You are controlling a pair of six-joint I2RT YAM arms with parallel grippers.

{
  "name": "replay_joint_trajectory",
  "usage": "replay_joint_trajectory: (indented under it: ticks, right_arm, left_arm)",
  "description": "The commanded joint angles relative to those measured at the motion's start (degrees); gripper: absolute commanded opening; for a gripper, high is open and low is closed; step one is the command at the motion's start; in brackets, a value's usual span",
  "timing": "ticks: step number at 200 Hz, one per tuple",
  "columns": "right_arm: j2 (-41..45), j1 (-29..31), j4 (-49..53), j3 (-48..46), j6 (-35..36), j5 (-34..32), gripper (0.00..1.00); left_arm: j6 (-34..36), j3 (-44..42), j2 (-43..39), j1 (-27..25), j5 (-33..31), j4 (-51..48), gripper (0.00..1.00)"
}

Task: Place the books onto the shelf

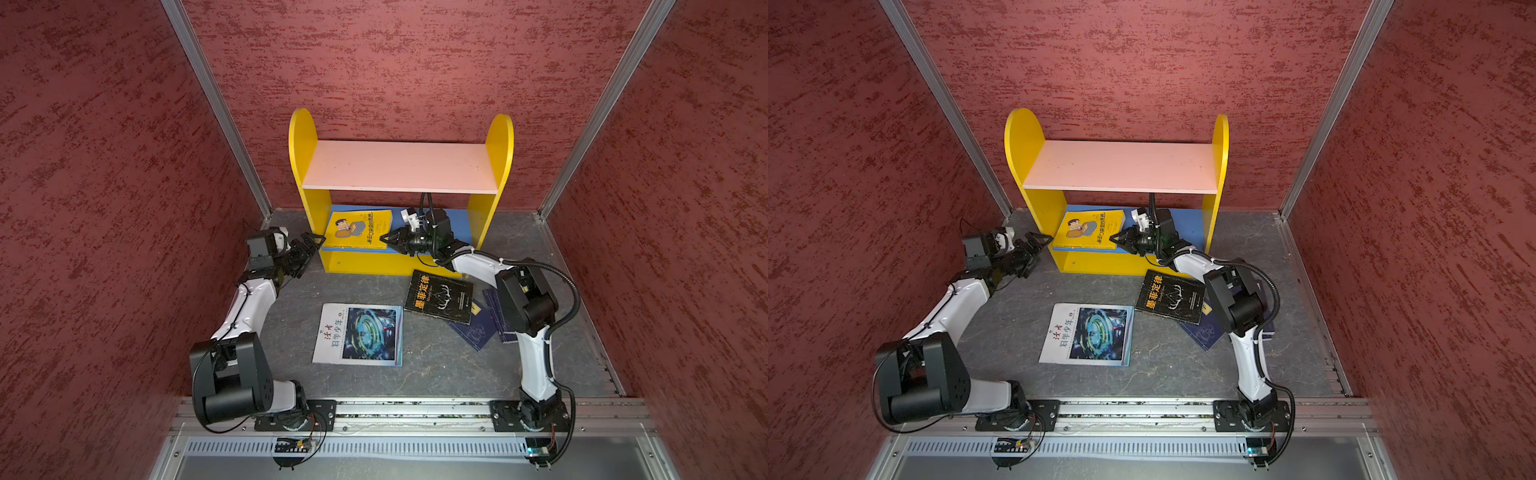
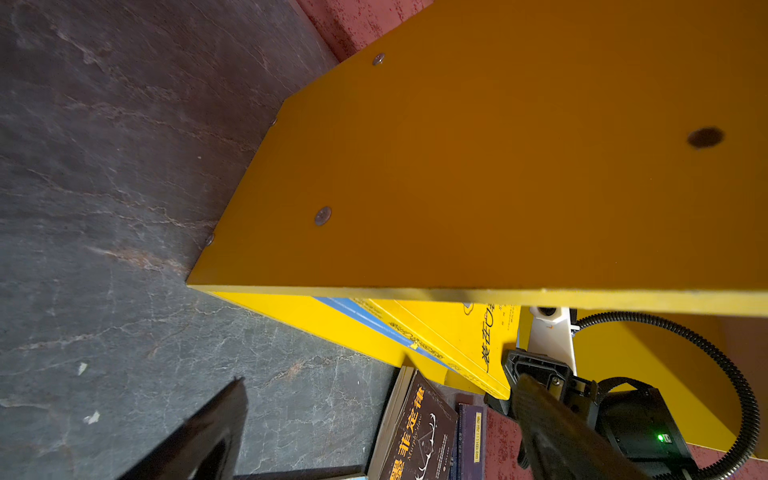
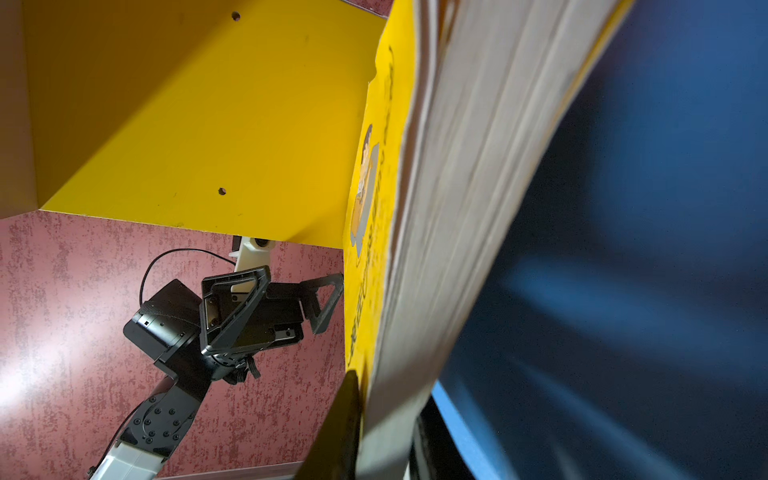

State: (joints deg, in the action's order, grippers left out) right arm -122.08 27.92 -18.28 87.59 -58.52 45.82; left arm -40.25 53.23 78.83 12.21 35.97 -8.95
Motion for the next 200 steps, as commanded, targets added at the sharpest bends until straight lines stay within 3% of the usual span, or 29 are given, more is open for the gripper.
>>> replay_joint_trajectory:
  ticks: [1,105,200]
  right_arm:
    - [-3.7,-0.06,3.76,-0.61,0.11,1.02,0.22]
    - [-6.3,0.42,7.41,3.26,1.29,5.65,0.22]
    - [-7.43,0.38,7.74,3.91,-0.05,5.17,0.19]
  left_arm:
    - [-0.03,-0.63,-1.66,0.06,0.36,1.7,0.99]
    - [-0.51,-0.43,-0.45,-0.01,0.59,2.36,0.99]
    - [-0.18,-0.41,-0.01,-0.18,0.9,1.85,0.99]
